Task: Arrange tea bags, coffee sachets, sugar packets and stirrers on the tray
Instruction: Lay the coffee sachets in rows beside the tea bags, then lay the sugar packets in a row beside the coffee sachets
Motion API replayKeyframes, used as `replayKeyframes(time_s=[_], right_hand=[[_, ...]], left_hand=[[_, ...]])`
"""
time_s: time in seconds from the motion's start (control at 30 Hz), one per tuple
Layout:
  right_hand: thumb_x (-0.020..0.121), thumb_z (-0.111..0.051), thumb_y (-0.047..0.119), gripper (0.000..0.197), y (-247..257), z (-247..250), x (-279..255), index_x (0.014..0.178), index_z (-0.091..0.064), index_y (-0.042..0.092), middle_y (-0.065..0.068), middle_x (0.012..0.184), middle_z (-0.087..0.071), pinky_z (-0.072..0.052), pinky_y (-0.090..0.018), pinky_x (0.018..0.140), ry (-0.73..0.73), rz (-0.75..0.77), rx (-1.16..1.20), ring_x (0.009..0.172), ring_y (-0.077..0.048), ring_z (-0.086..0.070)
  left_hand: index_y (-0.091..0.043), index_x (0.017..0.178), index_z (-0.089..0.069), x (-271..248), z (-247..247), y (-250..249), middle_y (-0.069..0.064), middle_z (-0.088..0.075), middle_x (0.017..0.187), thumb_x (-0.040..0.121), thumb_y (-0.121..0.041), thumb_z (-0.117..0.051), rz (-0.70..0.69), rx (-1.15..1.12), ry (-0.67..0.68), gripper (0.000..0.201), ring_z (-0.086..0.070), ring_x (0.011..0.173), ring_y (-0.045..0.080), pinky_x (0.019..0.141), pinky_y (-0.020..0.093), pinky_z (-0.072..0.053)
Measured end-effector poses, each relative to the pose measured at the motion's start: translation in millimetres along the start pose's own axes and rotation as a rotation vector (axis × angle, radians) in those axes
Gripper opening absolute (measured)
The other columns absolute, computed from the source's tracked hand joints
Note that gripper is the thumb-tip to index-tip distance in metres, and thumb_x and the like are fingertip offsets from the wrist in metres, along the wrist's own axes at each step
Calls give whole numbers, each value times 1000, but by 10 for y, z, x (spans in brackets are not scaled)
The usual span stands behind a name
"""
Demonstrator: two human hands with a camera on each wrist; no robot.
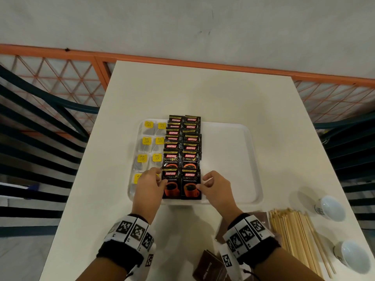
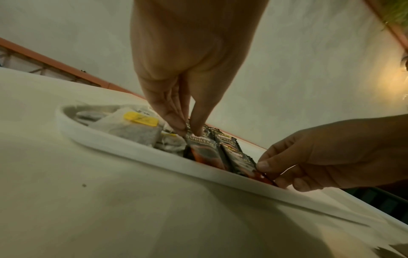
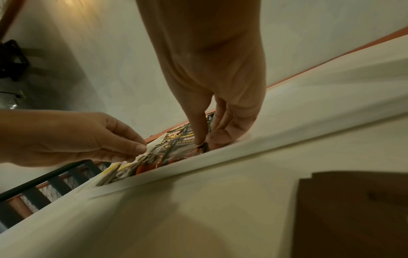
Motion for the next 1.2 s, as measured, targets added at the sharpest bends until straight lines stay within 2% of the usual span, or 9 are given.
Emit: replayKeyframes(time_s=[0.23, 0.4, 0.5, 0.6, 0.73, 0.87, 0.93, 1.07, 1.2], right_hand=[[86, -63, 20, 13, 32, 191, -167, 94, -58, 12, 6, 64, -54, -38, -8, 49, -13, 63, -98, 56, -4, -48], [88, -60, 24, 7, -18, 510, -479, 89, -61, 17, 7, 69, -60, -41, -8, 55, -21, 112, -173, 61, -5, -53], [89, -58, 25, 8, -183, 718, -773, 91, -63, 18, 3, 77, -65, -43, -13, 58, -49, 68, -209, 65, -6, -57], [89, -58, 24, 8, -427, 848, -1084, 92, -63, 19, 11, 76, -61, -40, -12, 58, -86, 38, -262, 68, 0, -56], [89, -57, 22, 6, -701, 842, -1504, 91, -62, 19, 13, 76, -55, -37, -12, 58, -130, 26, -361, 67, 0, -51], [88, -58, 25, 11, -922, 719, -1868, 96, -60, 17, 2, 92, -57, -41, -16, 68, -138, -12, -399, 77, -9, -50], [85, -62, 36, 30, -1013, 637, -1988, 107, -56, 17, 0, 104, -51, -46, -24, 82, -180, -74, -399, 94, -14, -50], [73, -63, 62, 82, -1071, 528, -2033, 135, -32, 18, -6, 128, -35, -38, -33, 101, -170, -237, -425, 121, -23, -35], [73, -70, 48, 77, -1001, 447, -1907, 132, -31, 17, -6, 131, -45, -44, -35, 99, -131, -183, -424, 118, -24, -47]], left_hand=[[-10, 94, -63, -191, 82, -54, -1, -59, 82, 86, -15, -62, -210, -12, 38, 10, -50, 68, 5, 59, 9, -36], [-19, 95, -62, -671, -82, -156, -6, -60, 85, 89, -26, -56, -408, 51, 439, 11, -52, 72, 4, 67, 16, -42], [-22, 111, -54, -933, -234, -162, -7, -52, 97, 88, -39, -57, -354, 162, 695, 29, -50, 82, 7, 74, 21, -42], [-19, 126, -39, -1145, -376, -139, -3, -43, 110, 80, -52, -62, -290, 269, 880, 61, -49, 98, 13, 83, 26, -43], [-16, 124, -38, -1340, -509, -131, 2, -41, 120, 72, -64, -62, -382, 405, 892, 75, -49, 106, 19, 87, 28, -42], [-15, 115, -41, -1465, -627, -142, 4, -42, 116, 75, -44, -71, -431, 400, 888, 57, -49, 105, 21, 87, 31, -44], [-15, 108, -43, -1485, -667, -146, 3, -42, 111, 75, -34, -73, -444, 381, 850, 49, -49, 101, 21, 83, 29, -43], [-16, 103, -47, -1500, -700, -152, -3, -39, 100, 74, -30, -74, -428, 347, 815, 42, -46, 91, 15, 73, 23, -37], [-22, 91, -46, -1515, -676, -202, -9, -55, 85, 79, -24, -71, -359, 174, 810, 28, -52, 74, 3, 60, 14, -37]])
Point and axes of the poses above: each hand's wrist, its own x-axis towards the middle knuckle, its own z-axis out of the back of the hand, y = z × x, the point moved 2 cm from there along x, towards the middle knuckle
